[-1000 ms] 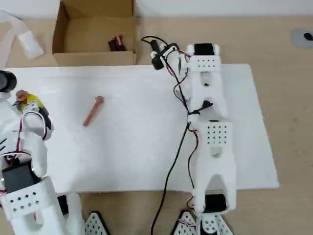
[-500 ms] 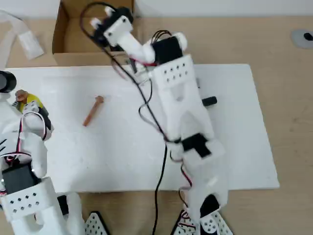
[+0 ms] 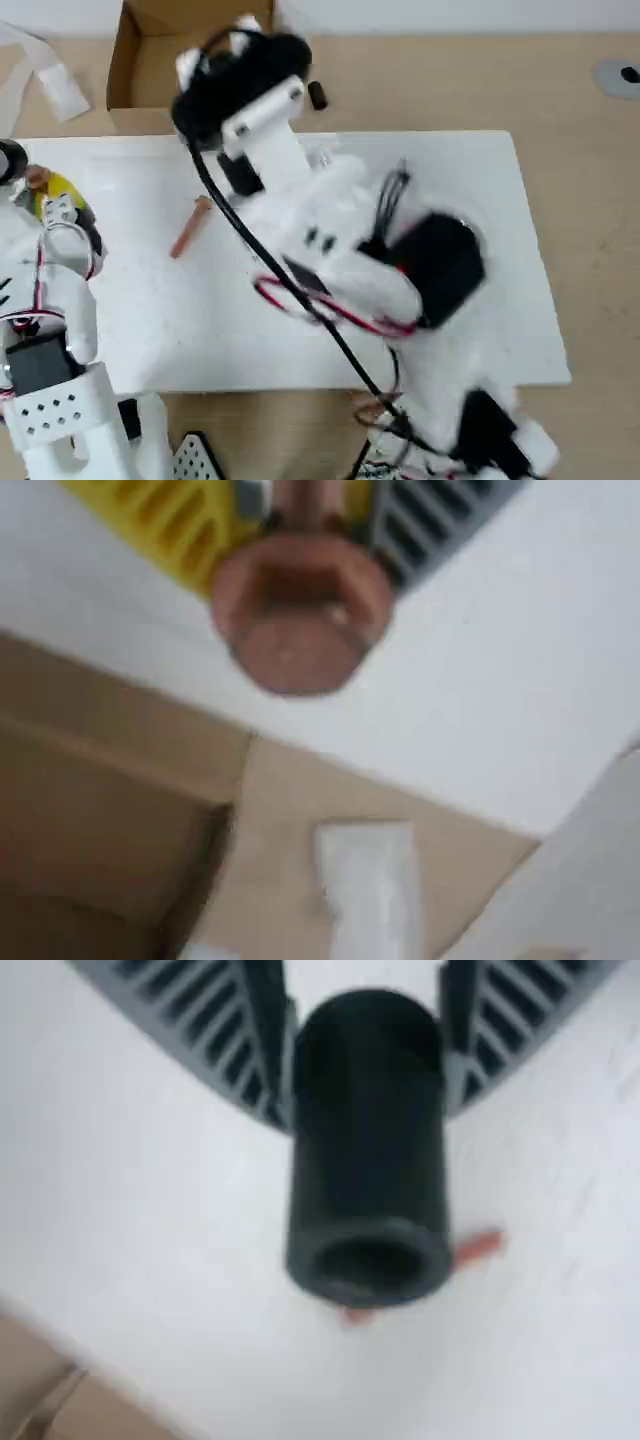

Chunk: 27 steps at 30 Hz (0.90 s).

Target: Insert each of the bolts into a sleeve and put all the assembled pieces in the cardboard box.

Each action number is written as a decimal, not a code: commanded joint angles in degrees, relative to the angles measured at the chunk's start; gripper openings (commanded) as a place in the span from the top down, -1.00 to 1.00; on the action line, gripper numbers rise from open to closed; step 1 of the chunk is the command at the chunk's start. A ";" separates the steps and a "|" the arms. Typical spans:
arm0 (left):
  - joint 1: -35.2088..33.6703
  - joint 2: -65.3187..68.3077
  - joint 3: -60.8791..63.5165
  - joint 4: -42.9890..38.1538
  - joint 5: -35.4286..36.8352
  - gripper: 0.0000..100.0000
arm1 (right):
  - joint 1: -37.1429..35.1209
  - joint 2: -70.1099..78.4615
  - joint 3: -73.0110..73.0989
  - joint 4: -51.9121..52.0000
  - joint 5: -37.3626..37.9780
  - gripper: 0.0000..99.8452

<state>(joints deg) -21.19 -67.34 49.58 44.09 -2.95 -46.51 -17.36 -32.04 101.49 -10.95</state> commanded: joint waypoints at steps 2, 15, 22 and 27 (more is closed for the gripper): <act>8.35 -1.27 -4.40 -1.49 0.18 0.99 | -1.27 -10.95 15.69 -5.54 -3.08 0.98; 23.47 -1.36 -15.56 -1.58 0.44 0.99 | -1.10 -47.08 76.88 -46.95 -2.99 0.98; 23.65 -1.36 -15.65 -1.49 0.53 0.99 | -1.10 -65.63 104.66 -68.22 1.85 0.98; 25.32 -3.91 -15.38 -1.49 3.16 0.99 | -1.10 -69.93 114.24 -77.27 5.80 0.98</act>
<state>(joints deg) 1.93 -68.48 37.98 44.00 -2.33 -46.95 -84.70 78.99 30.11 -6.90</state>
